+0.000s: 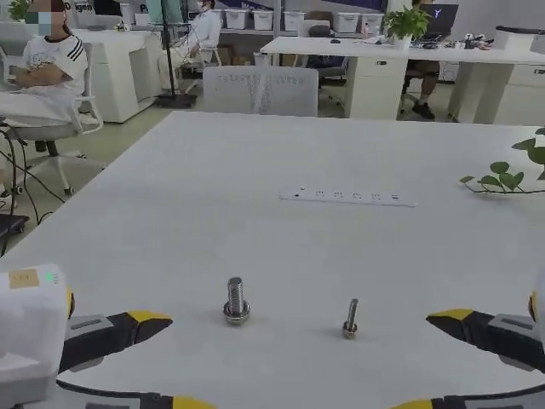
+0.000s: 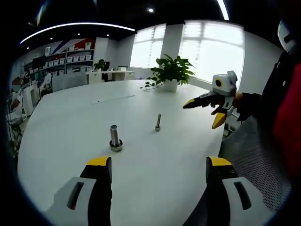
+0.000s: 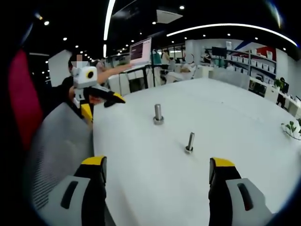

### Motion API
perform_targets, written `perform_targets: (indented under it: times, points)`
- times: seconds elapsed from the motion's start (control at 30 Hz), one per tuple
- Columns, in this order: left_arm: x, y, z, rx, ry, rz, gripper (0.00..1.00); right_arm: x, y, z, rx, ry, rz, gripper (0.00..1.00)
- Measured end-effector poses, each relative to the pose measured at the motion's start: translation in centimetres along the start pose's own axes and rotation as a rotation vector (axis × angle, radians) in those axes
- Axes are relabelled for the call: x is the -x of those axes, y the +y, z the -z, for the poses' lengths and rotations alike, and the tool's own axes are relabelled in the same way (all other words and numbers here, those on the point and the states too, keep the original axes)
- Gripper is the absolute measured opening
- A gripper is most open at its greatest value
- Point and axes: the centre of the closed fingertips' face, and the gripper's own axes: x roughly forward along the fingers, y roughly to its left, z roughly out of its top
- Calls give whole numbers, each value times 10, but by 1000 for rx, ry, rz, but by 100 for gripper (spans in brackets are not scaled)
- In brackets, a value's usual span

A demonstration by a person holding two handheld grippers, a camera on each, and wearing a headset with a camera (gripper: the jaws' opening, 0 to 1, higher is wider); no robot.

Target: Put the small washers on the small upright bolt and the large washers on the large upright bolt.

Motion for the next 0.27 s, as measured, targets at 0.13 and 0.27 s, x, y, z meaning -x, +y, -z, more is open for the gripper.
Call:
perform_targets:
  times: [0.13, 0.27]
  points:
    - [-1, 1, 2, 11, 4, -2, 85, -1, -2, -2, -5, -11, 8, 94]
    - [-2, 1, 3, 17, 10, 1, 87, 0, -2, -3, -11, -19, 13, 96]
